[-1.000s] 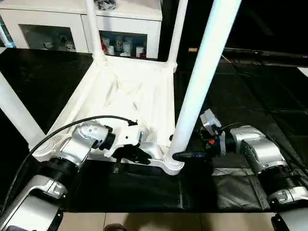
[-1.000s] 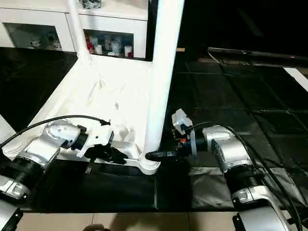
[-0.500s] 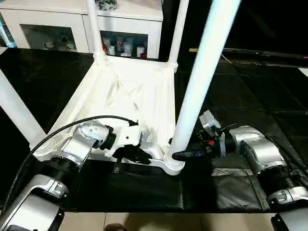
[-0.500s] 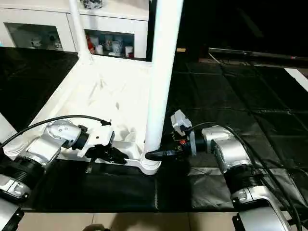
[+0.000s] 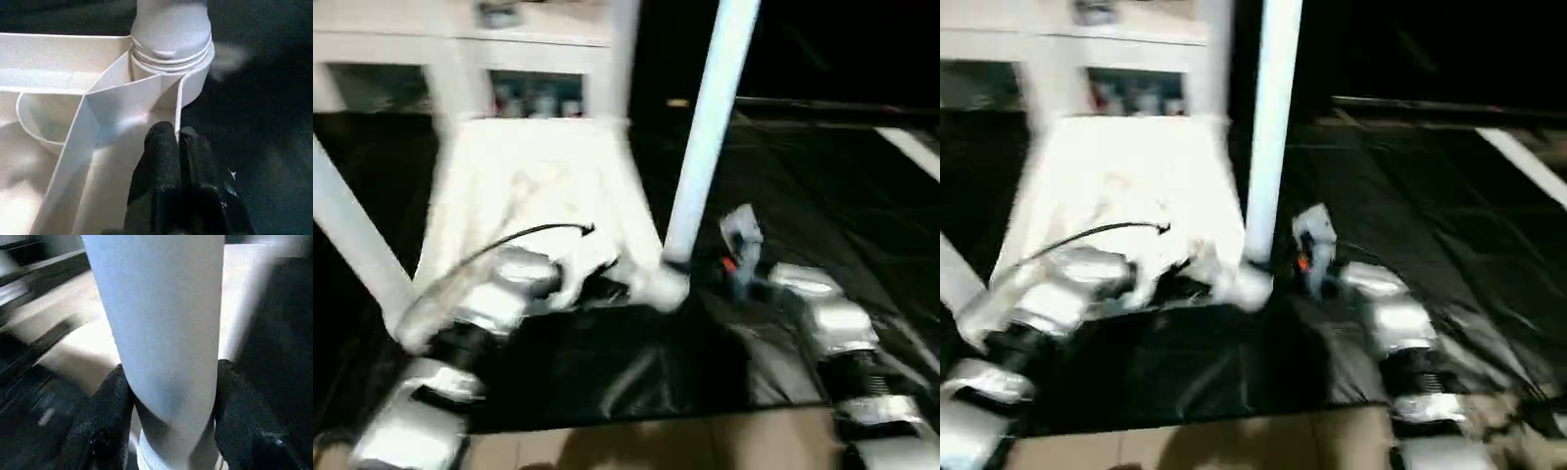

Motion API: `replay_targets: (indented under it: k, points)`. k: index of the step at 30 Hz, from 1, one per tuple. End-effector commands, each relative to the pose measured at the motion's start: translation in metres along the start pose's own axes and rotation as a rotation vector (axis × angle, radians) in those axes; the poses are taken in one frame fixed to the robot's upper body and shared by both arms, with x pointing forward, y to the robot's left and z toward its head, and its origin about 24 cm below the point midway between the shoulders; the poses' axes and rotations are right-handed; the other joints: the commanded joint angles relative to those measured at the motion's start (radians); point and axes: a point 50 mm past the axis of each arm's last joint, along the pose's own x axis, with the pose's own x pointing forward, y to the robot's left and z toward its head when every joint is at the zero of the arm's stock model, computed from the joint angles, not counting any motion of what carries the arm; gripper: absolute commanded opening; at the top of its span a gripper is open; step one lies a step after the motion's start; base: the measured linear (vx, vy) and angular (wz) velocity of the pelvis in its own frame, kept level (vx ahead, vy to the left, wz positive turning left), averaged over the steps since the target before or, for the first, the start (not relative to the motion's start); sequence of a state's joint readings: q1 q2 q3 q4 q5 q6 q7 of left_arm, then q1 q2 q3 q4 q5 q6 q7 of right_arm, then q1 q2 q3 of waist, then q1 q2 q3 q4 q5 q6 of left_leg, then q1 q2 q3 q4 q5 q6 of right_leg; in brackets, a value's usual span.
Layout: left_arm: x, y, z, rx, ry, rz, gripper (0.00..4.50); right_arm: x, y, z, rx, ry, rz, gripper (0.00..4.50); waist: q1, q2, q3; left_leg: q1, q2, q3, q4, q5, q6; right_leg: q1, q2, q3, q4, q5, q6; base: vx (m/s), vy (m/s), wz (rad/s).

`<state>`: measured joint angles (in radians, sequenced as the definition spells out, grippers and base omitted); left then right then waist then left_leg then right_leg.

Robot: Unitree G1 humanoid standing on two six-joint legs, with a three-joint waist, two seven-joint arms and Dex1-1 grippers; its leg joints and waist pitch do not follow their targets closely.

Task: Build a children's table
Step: Rotate leg to tighten

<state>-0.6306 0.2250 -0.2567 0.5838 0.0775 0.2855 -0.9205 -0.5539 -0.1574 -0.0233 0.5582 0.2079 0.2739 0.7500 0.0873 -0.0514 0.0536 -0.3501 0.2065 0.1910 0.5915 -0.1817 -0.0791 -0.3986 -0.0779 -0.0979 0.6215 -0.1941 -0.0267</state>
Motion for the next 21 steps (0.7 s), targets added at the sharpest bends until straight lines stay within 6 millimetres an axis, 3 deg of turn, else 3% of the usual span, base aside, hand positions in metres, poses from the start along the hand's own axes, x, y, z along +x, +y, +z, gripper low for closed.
replay_targets:
  k: [1,5,7,8,10,18,19,21]
  points:
    - [0.021,-0.019,0.036,0.022,-0.129,-0.029,0.0,0.02,0.014,-0.017,0.073,0.089,-0.053,1.97,0.004,-0.004,-0.058,-0.006,0.026,-0.028,-0.075,-0.227,-0.015,0.048,-0.087,0.05,-0.112,-0.497,-0.069,0.0,0.0,0.0]
    - [0.026,-0.02,0.039,0.032,-0.121,-0.01,0.0,0.029,0.022,-0.012,-0.015,0.065,-0.03,1.97,0.007,-0.002,-0.063,0.0,0.025,-0.02,-0.07,-0.191,0.017,0.044,-0.08,0.058,-0.102,-0.353,-0.106,0.0,0.0,0.0]
    - [0.024,-0.016,0.037,0.049,-0.104,0.009,0.0,0.029,0.024,-0.011,-0.011,0.053,-0.004,2.52,0.011,-0.003,-0.065,0.0,0.025,-0.017,-0.069,-0.166,0.031,0.045,-0.077,0.06,-0.095,-0.29,-0.124,0.0,0.0,0.0]
    - [0.023,-0.014,0.037,0.052,-0.097,0.019,0.0,0.029,0.025,-0.011,-0.009,0.052,-0.002,2.65,0.012,-0.003,-0.067,-0.005,0.025,-0.018,-0.07,-0.141,0.036,0.052,-0.077,0.059,-0.089,-0.247,-0.134,0.0,0.0,0.0]
    - [0.018,-0.009,0.034,0.062,-0.08,0.046,0.0,0.026,0.026,-0.011,-0.017,0.049,0.02,2.67,0.013,-0.002,-0.067,-0.004,0.026,-0.017,-0.07,-0.123,0.043,0.052,-0.076,0.059,-0.085,-0.206,-0.149,0.0,0.0,0.0]
    - [0.004,-0.002,0.025,0.15,-0.051,-0.003,0.0,0.011,0.017,-0.013,-0.063,0.036,0.063,3.36,0.016,0.004,-0.068,0.001,0.03,-0.017,-0.072,-0.135,0.045,0.055,-0.079,0.06,-0.081,-0.157,-0.172,0.0,0.0,0.0]
    - [-0.005,-0.002,0.019,0.198,-0.049,-0.087,0.0,-0.001,0.011,-0.008,-0.115,0.025,0.122,3.52,0.019,0.006,-0.068,0.0,0.028,-0.017,-0.071,-0.142,0.047,0.058,-0.078,0.059,-0.084,-0.159,-0.167,0.0,0.0,0.0]
    - [-0.008,-0.002,0.017,0.224,-0.053,-0.126,0.0,-0.006,0.008,-0.007,-0.135,0.033,0.141,3.57,0.02,0.006,-0.066,0.001,0.031,-0.016,-0.072,-0.145,0.05,0.055,-0.078,0.061,-0.08,-0.153,-0.173,0.0,0.0,0.0]
